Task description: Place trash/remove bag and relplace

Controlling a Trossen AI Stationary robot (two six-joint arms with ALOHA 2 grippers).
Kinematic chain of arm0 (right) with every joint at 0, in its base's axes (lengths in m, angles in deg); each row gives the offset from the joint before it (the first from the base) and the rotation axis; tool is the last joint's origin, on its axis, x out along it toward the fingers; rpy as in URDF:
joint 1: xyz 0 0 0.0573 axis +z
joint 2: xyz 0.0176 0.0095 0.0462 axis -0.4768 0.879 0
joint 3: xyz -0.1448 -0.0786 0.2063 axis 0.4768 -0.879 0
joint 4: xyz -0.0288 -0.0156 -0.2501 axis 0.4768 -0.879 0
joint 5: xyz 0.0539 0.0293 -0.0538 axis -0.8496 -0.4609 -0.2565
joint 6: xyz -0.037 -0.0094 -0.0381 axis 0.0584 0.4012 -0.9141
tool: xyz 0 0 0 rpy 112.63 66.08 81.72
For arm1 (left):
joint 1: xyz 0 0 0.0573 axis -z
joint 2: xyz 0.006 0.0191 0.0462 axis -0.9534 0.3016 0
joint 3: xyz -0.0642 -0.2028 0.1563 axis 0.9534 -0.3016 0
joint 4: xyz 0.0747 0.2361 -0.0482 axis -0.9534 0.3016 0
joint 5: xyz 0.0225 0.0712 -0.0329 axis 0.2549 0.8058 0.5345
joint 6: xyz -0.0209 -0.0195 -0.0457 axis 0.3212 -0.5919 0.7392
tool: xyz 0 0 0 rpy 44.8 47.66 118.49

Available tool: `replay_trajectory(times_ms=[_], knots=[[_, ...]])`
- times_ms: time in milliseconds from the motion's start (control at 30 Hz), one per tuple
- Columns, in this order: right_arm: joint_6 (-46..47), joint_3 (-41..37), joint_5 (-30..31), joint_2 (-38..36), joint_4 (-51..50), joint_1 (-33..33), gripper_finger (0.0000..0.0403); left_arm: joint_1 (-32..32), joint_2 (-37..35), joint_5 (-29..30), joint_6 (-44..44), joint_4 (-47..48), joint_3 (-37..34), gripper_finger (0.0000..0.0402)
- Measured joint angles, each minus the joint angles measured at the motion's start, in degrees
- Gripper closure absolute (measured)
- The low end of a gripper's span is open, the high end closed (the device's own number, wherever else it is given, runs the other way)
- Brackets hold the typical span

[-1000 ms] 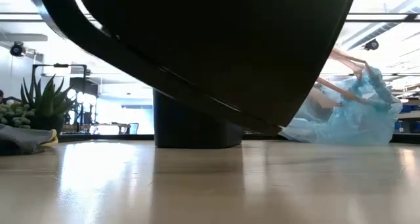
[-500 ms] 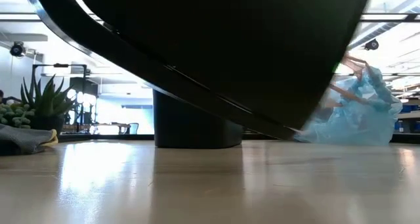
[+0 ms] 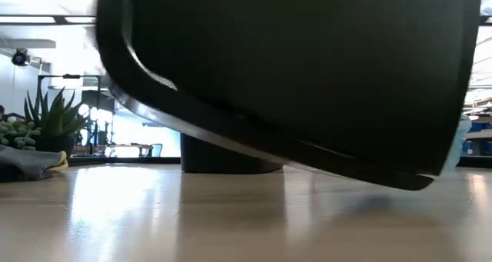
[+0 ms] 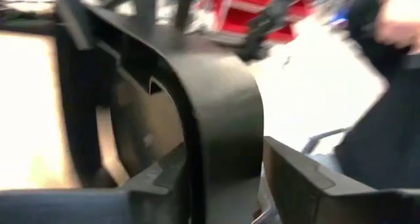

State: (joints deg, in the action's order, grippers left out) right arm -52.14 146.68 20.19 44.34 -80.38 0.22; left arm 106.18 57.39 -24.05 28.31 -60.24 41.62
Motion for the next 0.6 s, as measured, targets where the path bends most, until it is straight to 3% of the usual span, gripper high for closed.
replay_trajectory(times_ms=[133, 367, 600], knots=[[3.7, 0.1, -7.2, -0.1, -3.2, -4.4, 0.0255, 0.3, -5.2, 6.3, -0.1, 11.5, 0.0, 0.0221], [5.4, 0.1, -27.0, 0.3, -5.5, -15.0, 0.0258, 0.5, -10.6, 7.5, -0.7, 19.4, -0.1, 0.0184], [5.6, -1.7, -33.9, 0.3, -6.8, -21.3, 0.0247, 0.8, -11.6, 9.5, 1.7, 29.4, -0.1, 0.0173]])
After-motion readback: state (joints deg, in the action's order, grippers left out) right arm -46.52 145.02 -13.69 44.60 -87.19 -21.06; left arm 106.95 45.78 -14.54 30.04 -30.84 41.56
